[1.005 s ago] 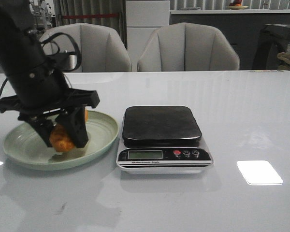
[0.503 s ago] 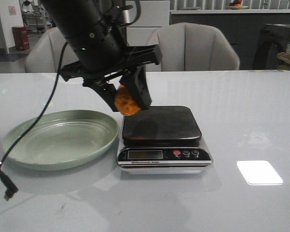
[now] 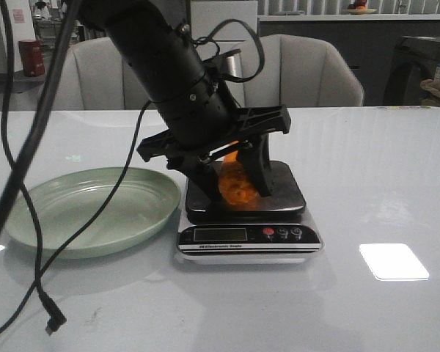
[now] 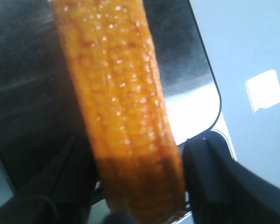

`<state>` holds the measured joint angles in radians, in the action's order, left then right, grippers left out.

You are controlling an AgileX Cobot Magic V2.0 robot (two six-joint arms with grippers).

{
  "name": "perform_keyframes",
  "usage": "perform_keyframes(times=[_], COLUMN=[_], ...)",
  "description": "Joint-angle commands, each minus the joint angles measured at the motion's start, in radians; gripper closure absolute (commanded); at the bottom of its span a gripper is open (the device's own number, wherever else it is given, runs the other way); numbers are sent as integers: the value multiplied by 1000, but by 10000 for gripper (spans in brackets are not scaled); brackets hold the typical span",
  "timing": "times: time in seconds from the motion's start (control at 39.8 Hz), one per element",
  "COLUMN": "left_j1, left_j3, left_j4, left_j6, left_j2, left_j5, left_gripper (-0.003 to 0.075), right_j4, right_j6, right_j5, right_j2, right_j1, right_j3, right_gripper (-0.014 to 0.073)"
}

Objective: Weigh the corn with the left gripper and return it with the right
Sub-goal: 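Lift the corn with the left gripper and lower it onto the scale, then open the left gripper and raise it away from the scale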

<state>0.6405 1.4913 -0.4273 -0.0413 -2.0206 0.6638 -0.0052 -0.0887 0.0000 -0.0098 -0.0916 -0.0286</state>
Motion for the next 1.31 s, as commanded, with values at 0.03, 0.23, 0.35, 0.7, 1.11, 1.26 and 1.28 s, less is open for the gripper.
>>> perform_keyframes(times=[0.03,0.23,0.35,0.7,1.11,1.26,1.28], left_j1=[6,6,6,6,6,6,6], left_j3=[36,38,24,-254,-640,-774,-798], left_j4=[-43,-43,-38,72,184,238,251], left_j6=[-7,-7,-7,3,3,4,4], left_j2=[52,74,123,487,1038,1243,1273], left_j5=[-46,-37,-33,-148,-222,-246,-247], left_gripper=[111,116,117,199,253,253,253], right_j4=[-11,-11,-11,-11,-11,-11,-11], right_j6=[7,7,7,7,7,7,7], right_j5=[-74,-74,-74,-74,-74,-74,-74], right_j2=[-18,-19,-19,-19,-19,-19,-19], right_j1=[6,6,6,6,6,6,6], right_j3=[-7,-7,-7,-7,-7,-7,-7], right_gripper=[435,435,435,435,435,435,435])
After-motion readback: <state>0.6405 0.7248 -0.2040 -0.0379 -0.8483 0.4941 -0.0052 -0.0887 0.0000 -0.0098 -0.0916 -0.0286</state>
